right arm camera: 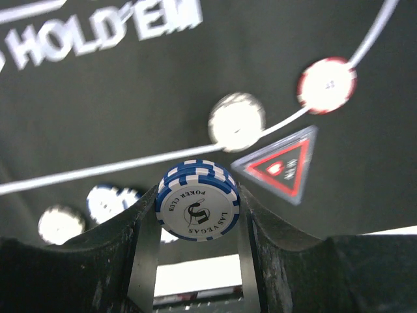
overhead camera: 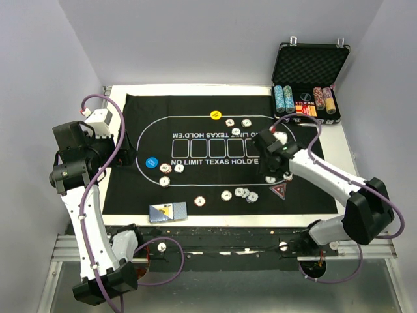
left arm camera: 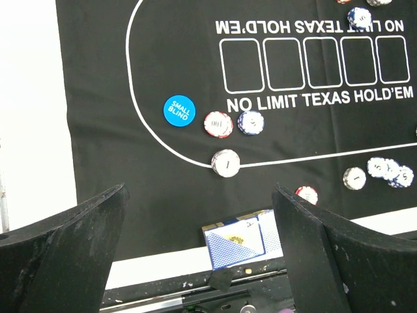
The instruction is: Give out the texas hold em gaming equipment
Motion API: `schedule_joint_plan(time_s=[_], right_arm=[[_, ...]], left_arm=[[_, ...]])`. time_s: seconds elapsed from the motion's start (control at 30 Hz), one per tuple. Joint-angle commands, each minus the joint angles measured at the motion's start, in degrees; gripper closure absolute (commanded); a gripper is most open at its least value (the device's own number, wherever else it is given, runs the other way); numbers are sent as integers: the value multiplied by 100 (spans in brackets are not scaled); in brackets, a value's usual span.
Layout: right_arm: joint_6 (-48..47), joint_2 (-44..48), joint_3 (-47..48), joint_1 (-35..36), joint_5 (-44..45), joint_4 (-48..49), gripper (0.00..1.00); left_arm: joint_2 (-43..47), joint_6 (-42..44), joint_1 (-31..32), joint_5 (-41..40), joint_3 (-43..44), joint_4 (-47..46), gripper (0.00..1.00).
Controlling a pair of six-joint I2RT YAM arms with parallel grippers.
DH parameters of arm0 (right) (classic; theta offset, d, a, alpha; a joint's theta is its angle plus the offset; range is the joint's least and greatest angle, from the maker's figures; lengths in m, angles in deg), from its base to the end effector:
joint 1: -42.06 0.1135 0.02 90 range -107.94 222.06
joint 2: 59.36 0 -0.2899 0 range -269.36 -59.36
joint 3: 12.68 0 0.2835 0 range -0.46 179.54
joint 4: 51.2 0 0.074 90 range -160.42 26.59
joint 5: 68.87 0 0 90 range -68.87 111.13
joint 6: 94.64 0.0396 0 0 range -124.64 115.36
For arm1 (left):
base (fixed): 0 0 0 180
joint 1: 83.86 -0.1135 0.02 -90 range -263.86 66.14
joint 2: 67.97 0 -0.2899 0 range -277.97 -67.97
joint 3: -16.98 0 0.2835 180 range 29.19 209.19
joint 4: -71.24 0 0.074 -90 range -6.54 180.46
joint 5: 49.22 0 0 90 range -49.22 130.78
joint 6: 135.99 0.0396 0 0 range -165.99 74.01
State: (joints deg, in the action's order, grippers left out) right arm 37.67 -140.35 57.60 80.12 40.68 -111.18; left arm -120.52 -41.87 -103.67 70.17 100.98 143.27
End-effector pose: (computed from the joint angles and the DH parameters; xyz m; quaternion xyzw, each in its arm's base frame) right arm 0.2365 0.1683 0.2421 0.0645 0.9698 -0.0212 0.2343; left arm 0.1646 0.0386 0.4210 -0.0149 0.8850 -0.1416 0.4433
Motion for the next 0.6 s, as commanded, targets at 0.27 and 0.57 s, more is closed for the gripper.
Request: schedule_joint_plan(time_s=[0.27, 0.57], right_arm=[[-644, -794, 117, -2083, 128, 865, 54], [-566, -1516, 285, -2356, -13, 1235, 44]], left_arm=[[53, 106, -31, -38, 99, 145, 1], [52, 194, -31, -56, 63, 162, 1]])
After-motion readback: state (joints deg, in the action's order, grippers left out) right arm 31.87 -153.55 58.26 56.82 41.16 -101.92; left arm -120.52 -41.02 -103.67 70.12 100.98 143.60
